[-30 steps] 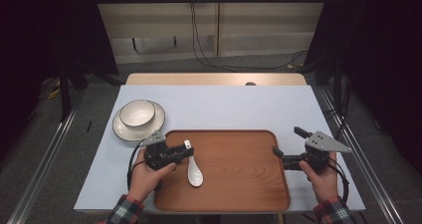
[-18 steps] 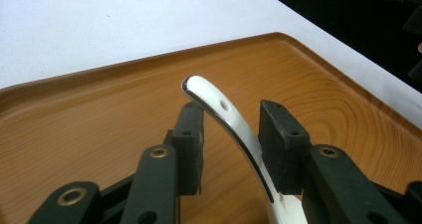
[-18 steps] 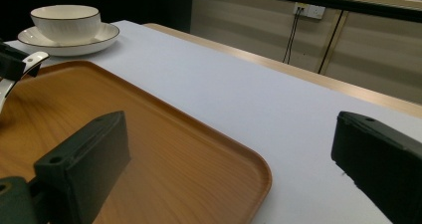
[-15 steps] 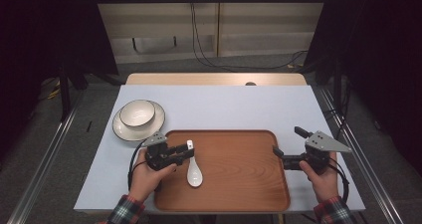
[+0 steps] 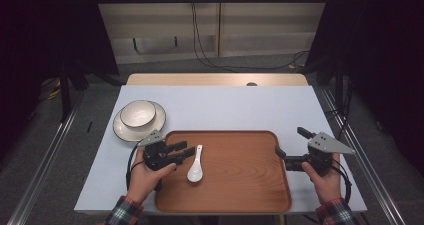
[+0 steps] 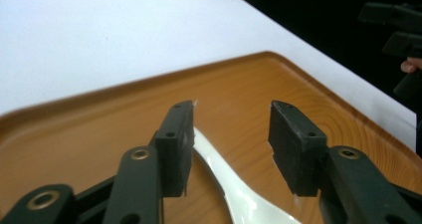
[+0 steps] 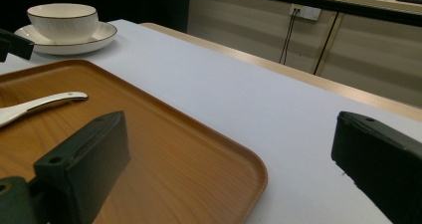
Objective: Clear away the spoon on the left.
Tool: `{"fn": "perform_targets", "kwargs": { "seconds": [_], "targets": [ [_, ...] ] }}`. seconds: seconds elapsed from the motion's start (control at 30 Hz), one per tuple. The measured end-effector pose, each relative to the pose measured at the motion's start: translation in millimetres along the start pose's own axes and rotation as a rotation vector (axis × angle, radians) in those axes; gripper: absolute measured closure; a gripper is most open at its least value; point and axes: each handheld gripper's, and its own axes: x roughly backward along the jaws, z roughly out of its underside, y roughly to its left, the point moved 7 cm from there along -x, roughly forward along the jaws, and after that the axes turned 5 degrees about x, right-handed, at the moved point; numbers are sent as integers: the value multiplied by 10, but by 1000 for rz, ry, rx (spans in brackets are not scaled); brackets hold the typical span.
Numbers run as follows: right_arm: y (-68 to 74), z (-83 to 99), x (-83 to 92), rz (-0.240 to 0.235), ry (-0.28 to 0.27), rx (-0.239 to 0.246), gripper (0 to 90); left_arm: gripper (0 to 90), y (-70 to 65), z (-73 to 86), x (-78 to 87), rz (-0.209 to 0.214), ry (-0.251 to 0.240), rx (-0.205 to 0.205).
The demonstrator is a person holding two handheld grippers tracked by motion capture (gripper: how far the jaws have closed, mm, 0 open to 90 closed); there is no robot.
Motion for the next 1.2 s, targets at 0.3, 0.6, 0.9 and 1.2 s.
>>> {"fn": "perform_targets", "kwargs": {
  "seconds": [0.3,0.6,0.9,1.2],
  "targets": [
    [6,6,-2,-5,2,4,16,367,27,-68,60,-7,-34,-33],
    [2,9,8,-8,1,7,14,281,62,-151,170,-29,-68,-53],
    [1,13,18,2,7,3,13,189,127,-215,313,-45,-102,-64],
    [-1,11,22,-5,4,4,12,135,206,-252,422,-52,-117,-68]
  ]
}}
